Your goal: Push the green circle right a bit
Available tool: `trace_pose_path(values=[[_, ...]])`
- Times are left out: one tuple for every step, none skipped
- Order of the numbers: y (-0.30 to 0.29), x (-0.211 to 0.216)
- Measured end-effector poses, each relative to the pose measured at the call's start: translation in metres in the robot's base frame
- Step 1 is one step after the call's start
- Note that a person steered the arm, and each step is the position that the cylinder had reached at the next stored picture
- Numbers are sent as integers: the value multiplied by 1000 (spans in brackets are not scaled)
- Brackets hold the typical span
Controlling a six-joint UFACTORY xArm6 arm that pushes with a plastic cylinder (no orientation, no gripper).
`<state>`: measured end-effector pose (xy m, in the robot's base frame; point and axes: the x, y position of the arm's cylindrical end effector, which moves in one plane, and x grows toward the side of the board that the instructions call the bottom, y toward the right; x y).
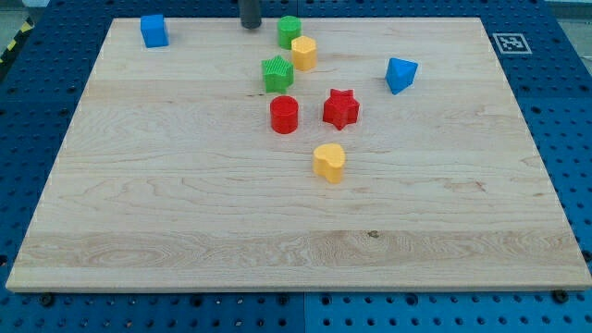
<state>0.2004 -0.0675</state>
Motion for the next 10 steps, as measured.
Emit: trace_pose_path(values=[[16, 0], [22, 0], [20, 0], [13, 1], [13, 6], [13, 14], [13, 18], [13, 21], [20, 22], [39, 24]])
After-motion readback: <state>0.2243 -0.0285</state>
